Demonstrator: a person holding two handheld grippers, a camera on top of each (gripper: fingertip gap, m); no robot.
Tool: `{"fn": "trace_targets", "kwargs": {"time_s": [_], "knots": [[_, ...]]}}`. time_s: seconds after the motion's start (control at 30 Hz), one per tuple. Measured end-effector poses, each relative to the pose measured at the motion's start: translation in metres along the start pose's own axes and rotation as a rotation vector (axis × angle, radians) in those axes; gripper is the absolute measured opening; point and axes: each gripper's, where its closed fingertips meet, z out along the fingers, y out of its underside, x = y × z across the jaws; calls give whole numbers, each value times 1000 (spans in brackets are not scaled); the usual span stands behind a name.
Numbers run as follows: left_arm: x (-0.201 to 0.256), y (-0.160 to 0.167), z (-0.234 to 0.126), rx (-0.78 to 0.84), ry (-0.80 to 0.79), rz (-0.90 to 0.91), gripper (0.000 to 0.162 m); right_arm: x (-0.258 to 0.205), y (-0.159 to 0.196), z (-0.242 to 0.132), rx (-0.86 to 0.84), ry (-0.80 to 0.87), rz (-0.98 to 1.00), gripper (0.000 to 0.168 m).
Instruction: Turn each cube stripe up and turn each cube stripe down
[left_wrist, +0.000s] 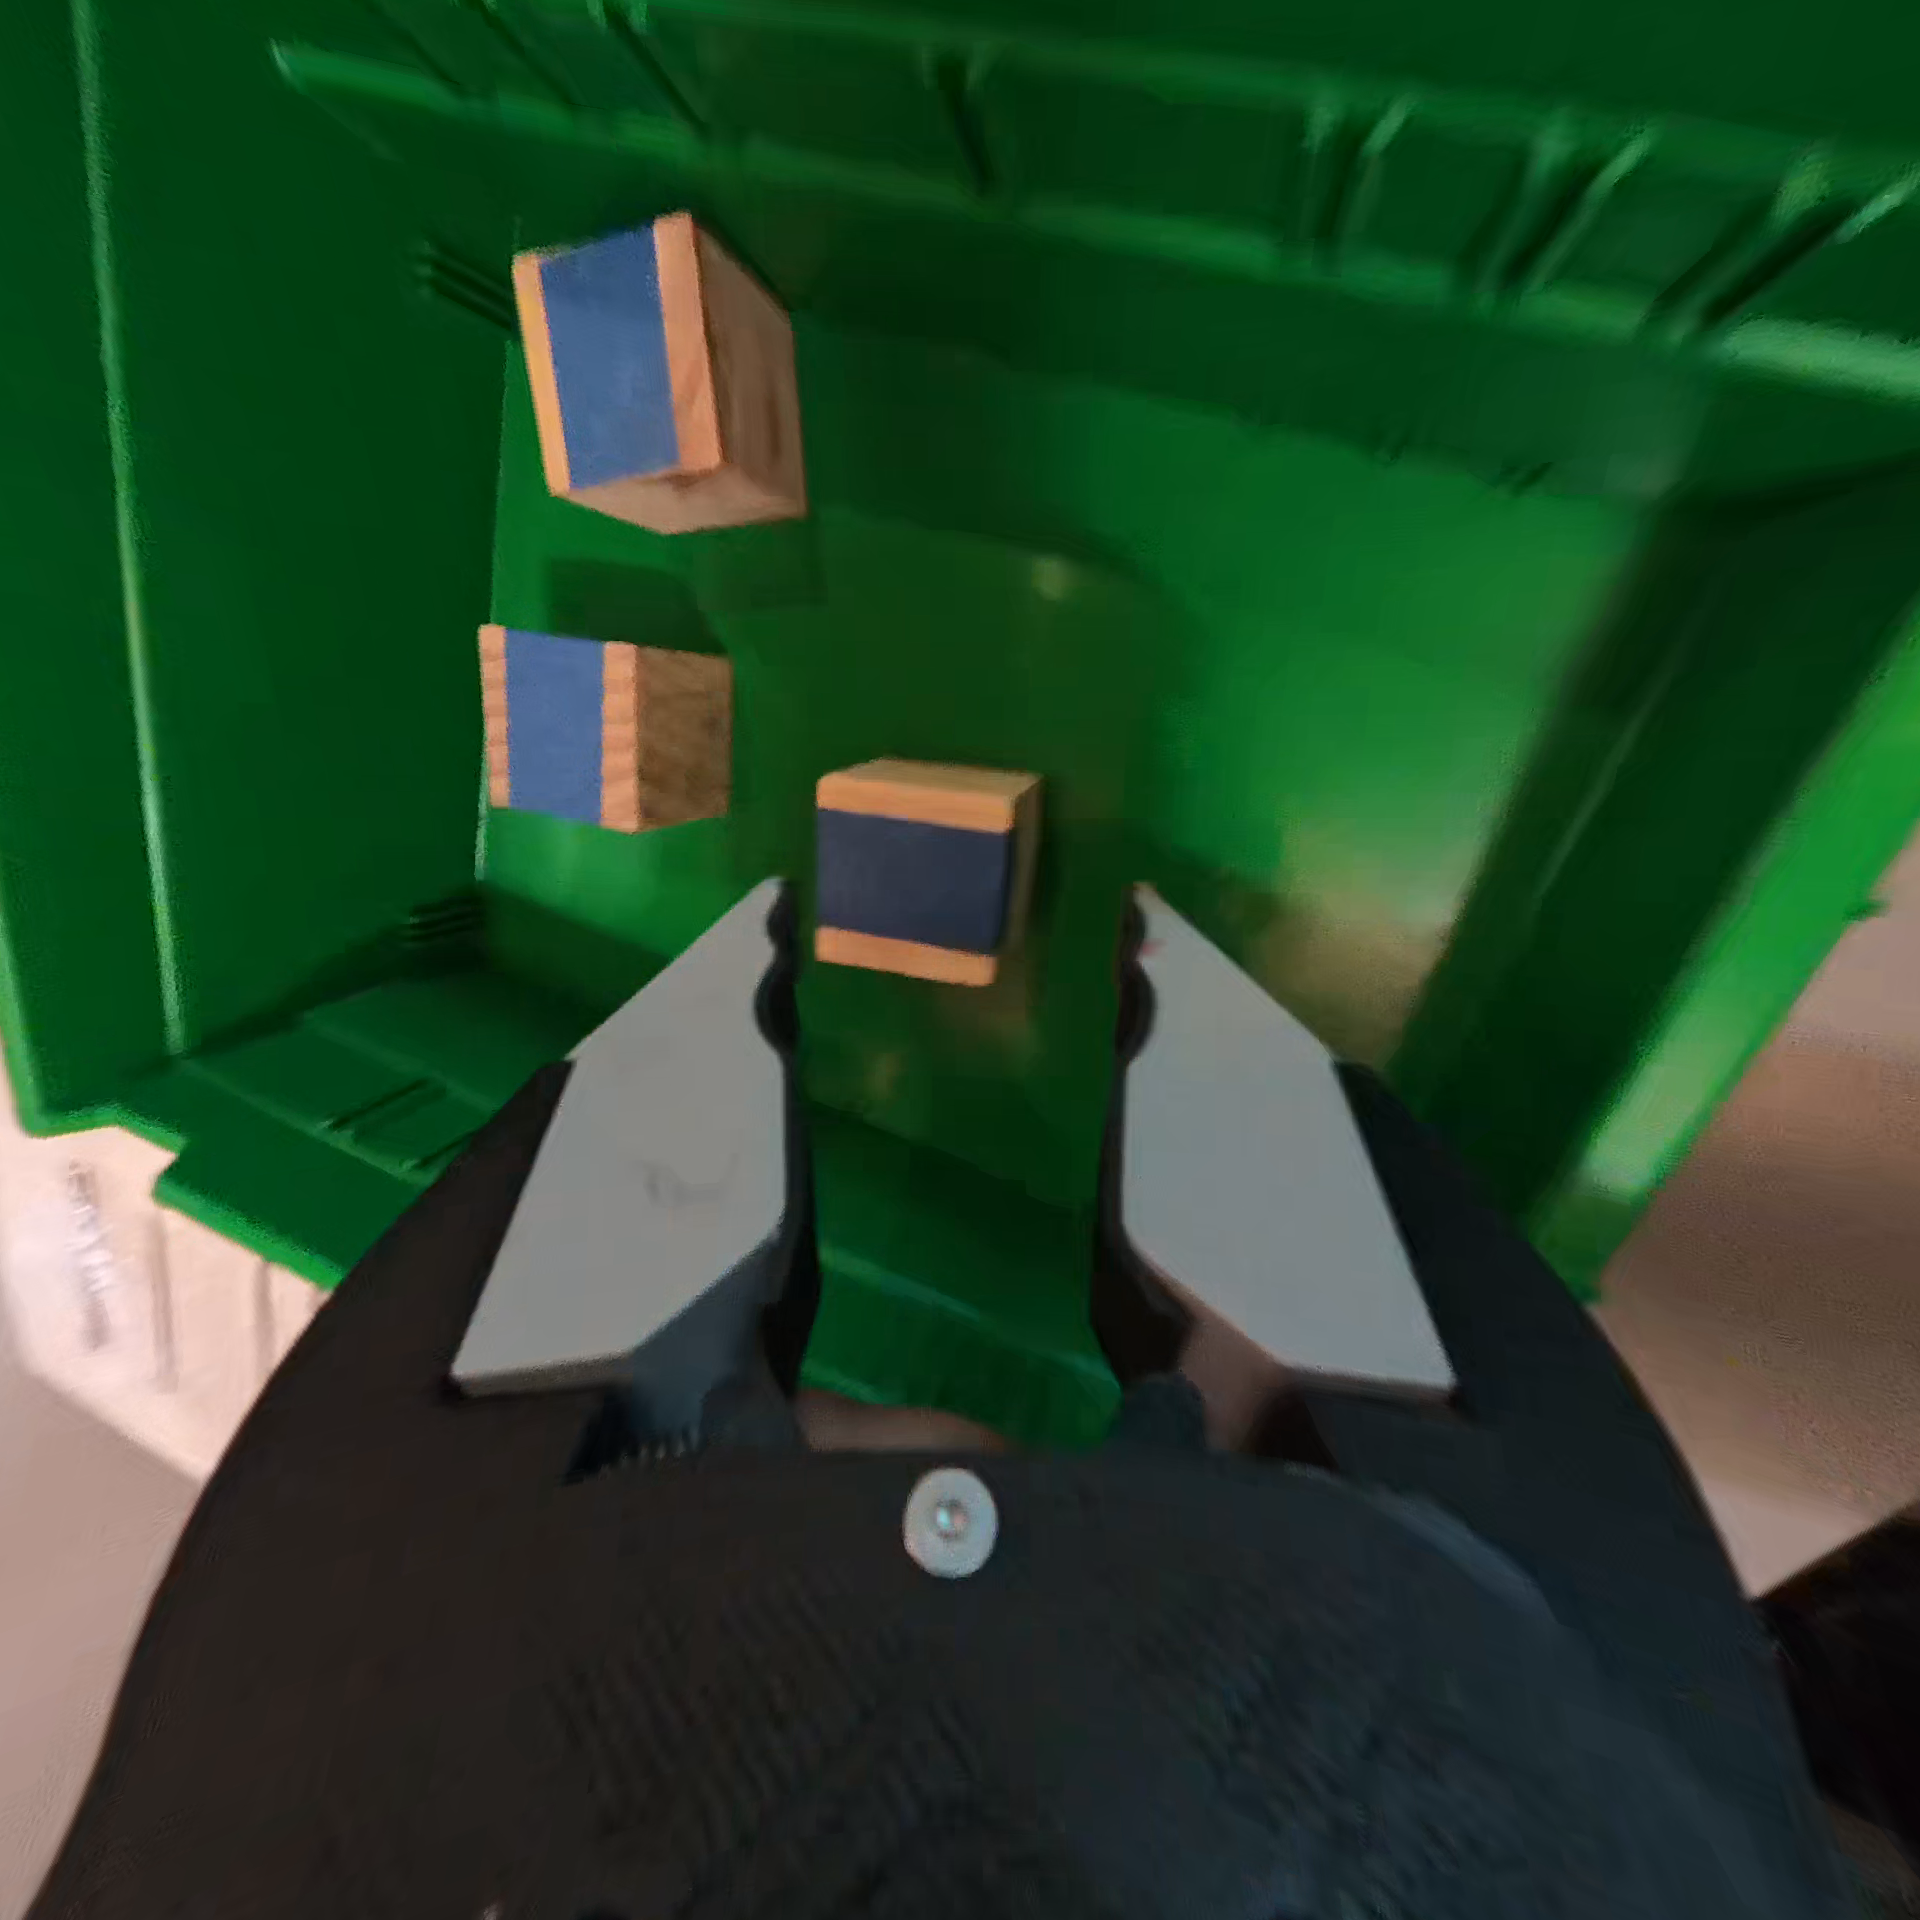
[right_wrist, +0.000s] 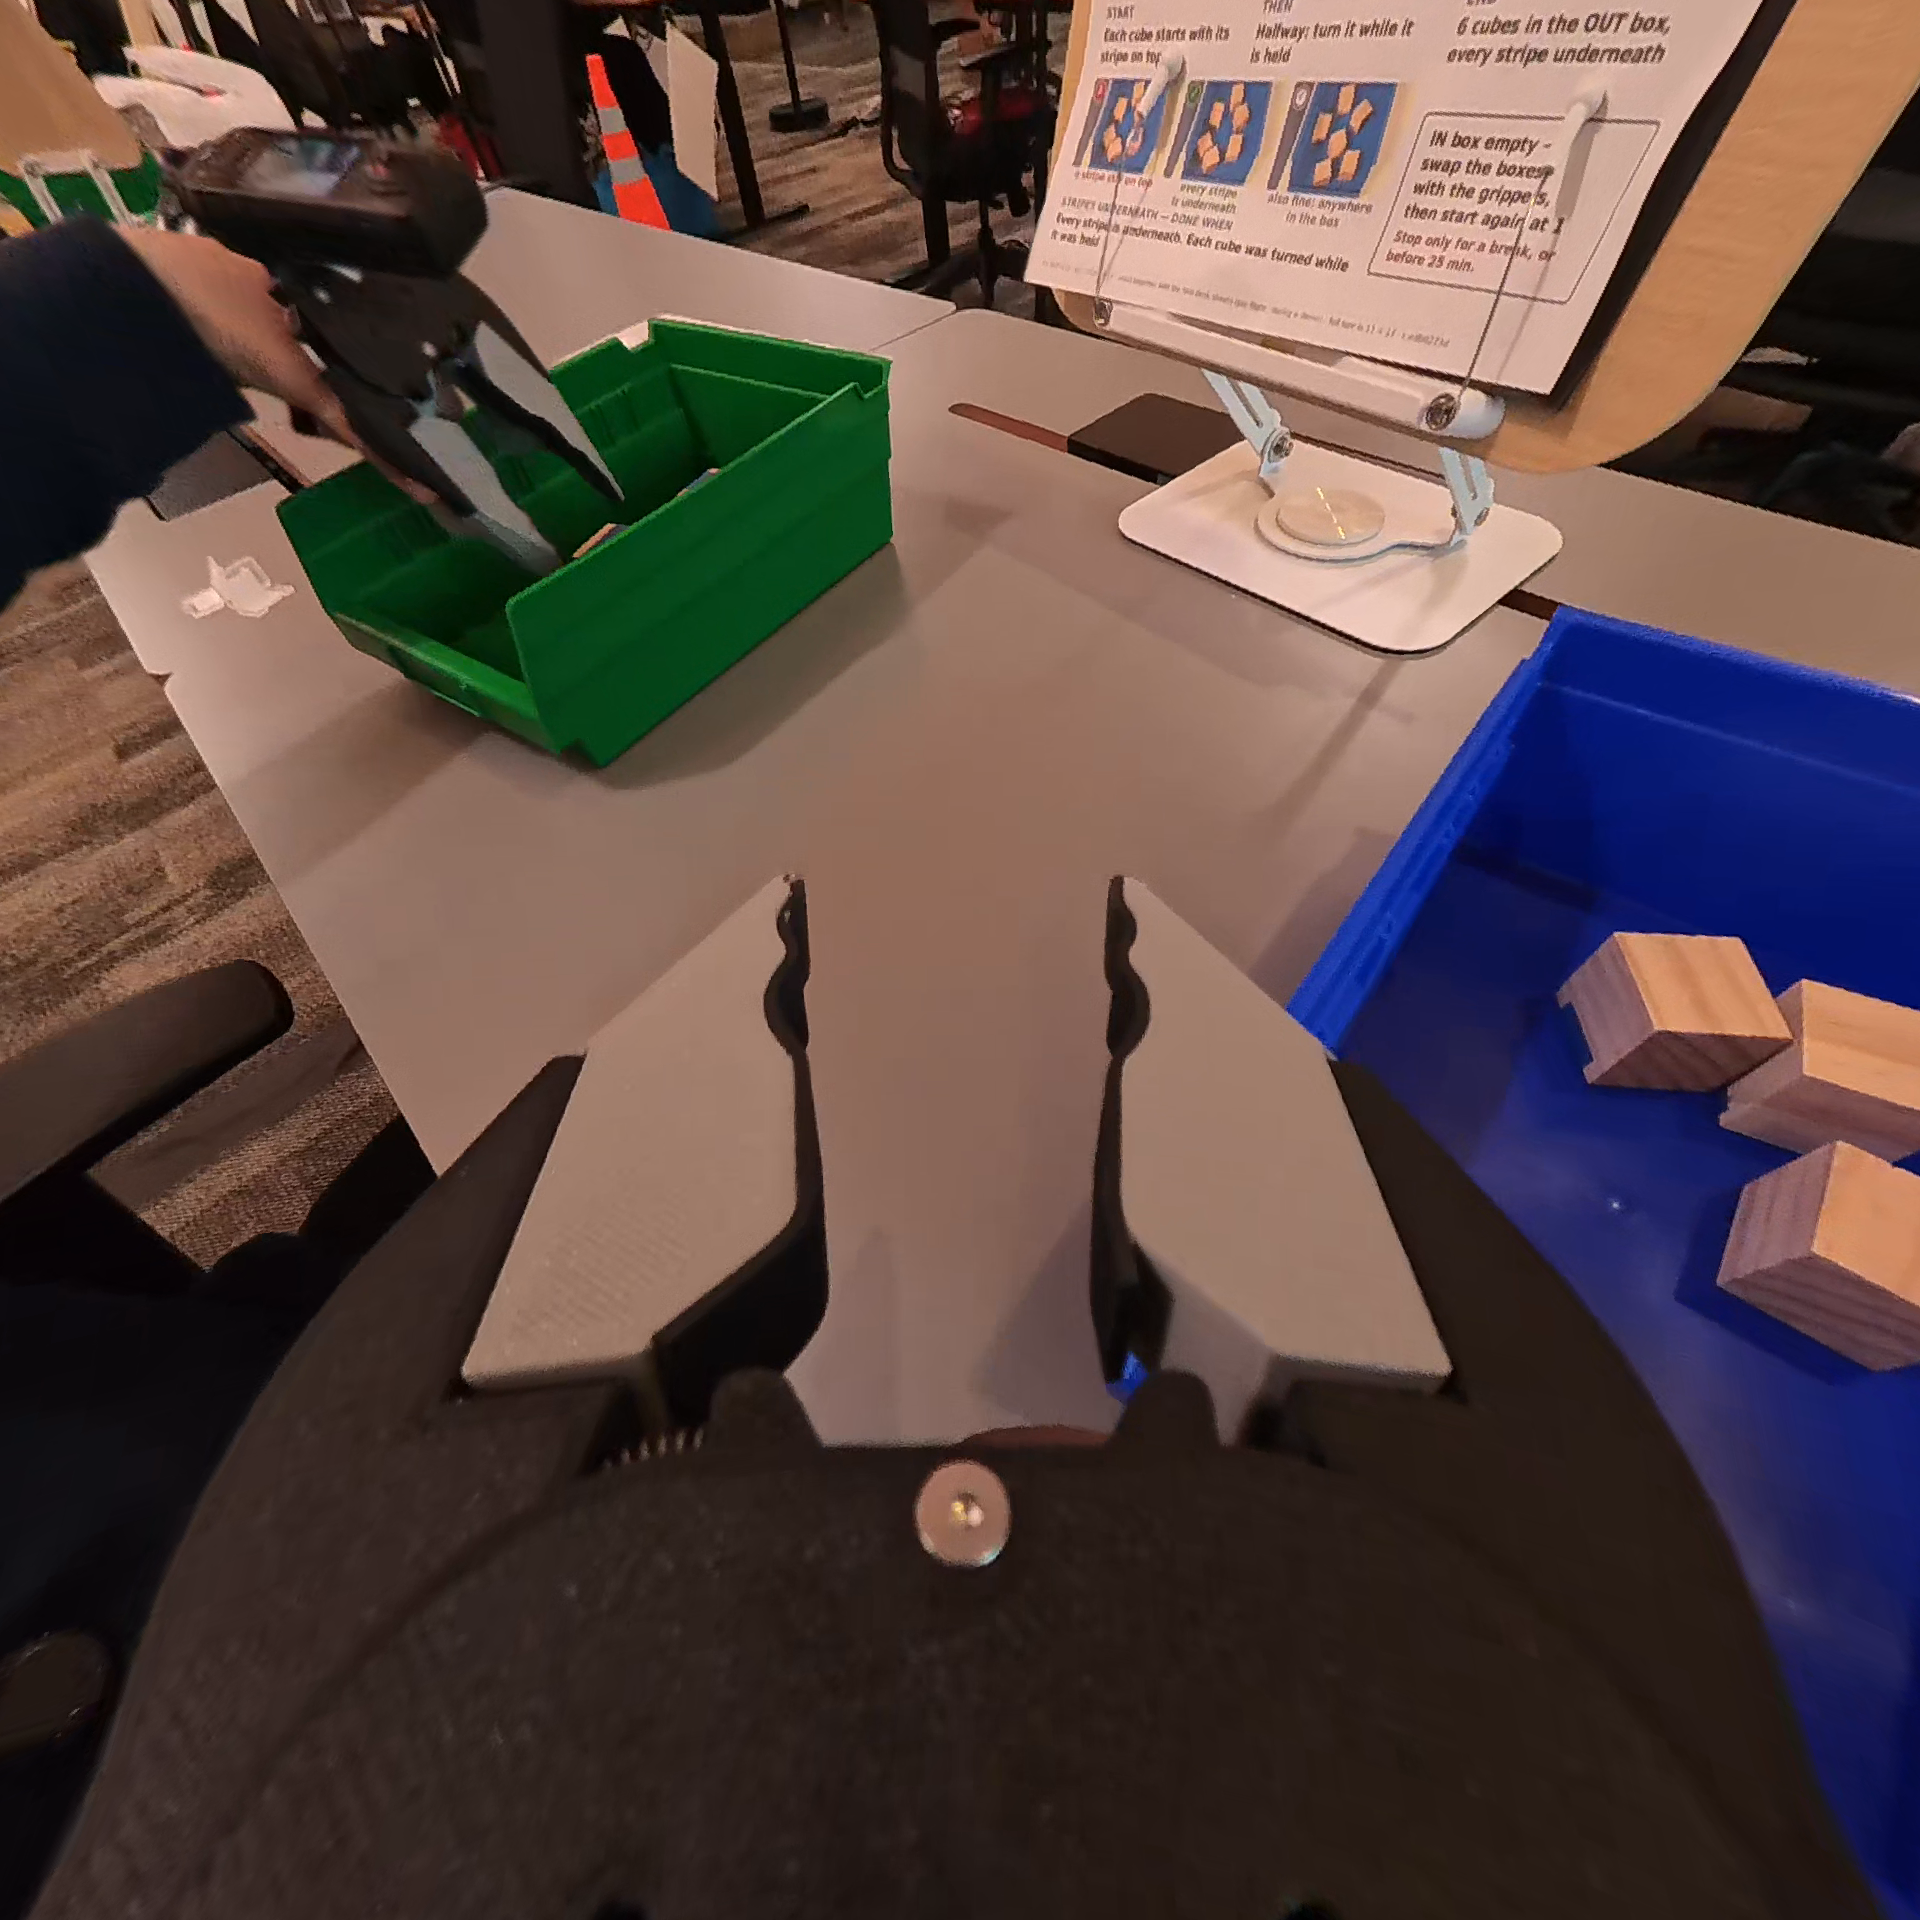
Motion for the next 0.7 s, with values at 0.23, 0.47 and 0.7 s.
{"fn": "trace_targets", "kwargs": {"time_s": [0.23, 0.47, 0.7], "knots": [[-10, 5, 25, -126, 67, 80, 46, -10, -6, 0, 20, -58, 13, 55], [-4, 3, 28, -189, 48, 207, 44, -30, 1, 6, -4, -135, 1, 55], [47, -108, -80, 351, -193, 480, 44, -86, 7, 25, -18, -421, 98, 56]]}}
